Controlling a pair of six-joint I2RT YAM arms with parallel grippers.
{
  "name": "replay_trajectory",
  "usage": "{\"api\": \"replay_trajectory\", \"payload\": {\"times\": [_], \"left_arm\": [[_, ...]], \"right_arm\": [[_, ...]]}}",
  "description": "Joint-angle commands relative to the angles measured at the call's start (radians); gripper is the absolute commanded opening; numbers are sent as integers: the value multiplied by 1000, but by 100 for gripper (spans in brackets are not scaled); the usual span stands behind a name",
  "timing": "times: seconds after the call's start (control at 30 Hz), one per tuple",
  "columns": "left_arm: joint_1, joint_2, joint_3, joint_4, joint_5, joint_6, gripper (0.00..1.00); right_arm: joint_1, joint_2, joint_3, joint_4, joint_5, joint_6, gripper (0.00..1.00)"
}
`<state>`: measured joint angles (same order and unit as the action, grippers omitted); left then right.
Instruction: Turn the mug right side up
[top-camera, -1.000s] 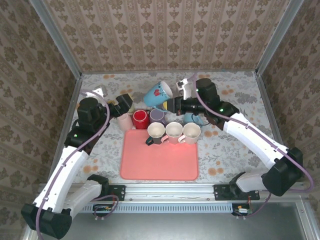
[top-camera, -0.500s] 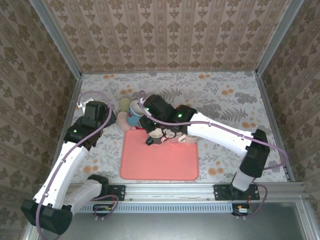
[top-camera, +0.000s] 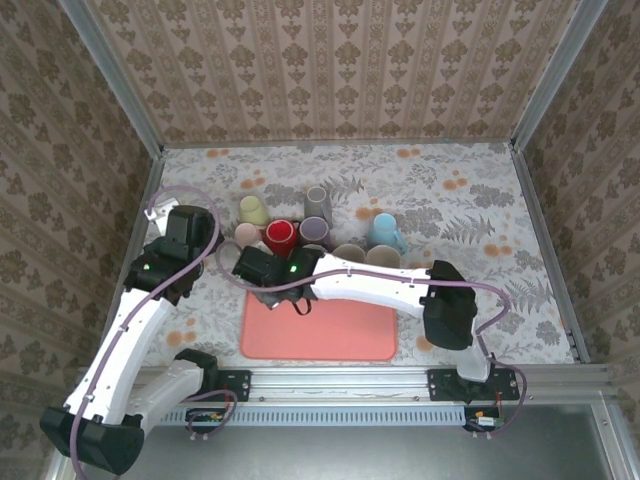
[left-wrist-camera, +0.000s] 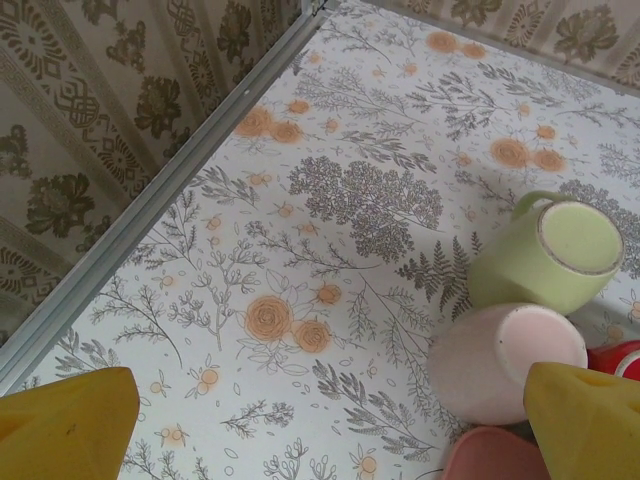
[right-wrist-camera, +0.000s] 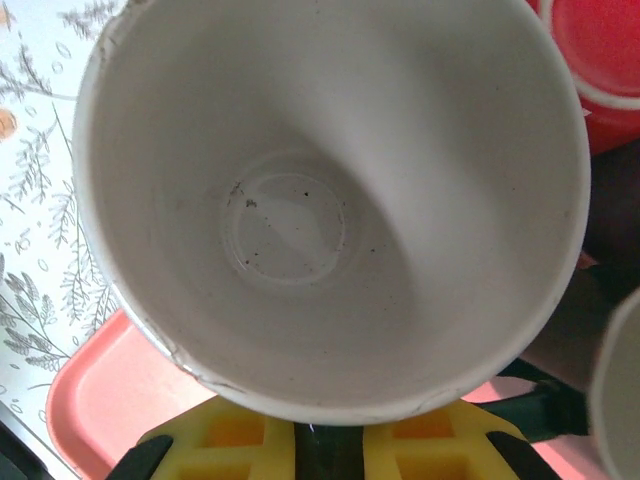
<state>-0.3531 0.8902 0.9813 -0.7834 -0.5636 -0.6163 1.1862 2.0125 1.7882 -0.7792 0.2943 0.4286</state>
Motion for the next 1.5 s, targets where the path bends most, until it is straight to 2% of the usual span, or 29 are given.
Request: {"api": "replay_trajectory", "payload": {"times": [0.0,0.4,0.67,0.83,1.07,1.23,1.47], "left_arm": [[-5,-26,-9,-33,-33,-22,100],[-6,-33,-18,-24,-13,-28,100],[-7,-32,-20,-16,-3,-24,100],[-8,-30,-23,-11,-1,-19,100],[-9,-29,-23,-7,-3,-13,100],[-9,-28,-22,-8,-4,-13,100],[-10,-23,-23,-5,-2,-8,100]], "right_arm": [[-10,22,43,4,84,37,0],[-13,123,69,25,189,124,0],[-38,142,43,81,146,145,0],[-46,139,15,124,148,132,12],[-40,128,12,124,174,109,42],[-40,92,-16,137,175,104,48],[-39,43,-27,139,166,84,49]]}}
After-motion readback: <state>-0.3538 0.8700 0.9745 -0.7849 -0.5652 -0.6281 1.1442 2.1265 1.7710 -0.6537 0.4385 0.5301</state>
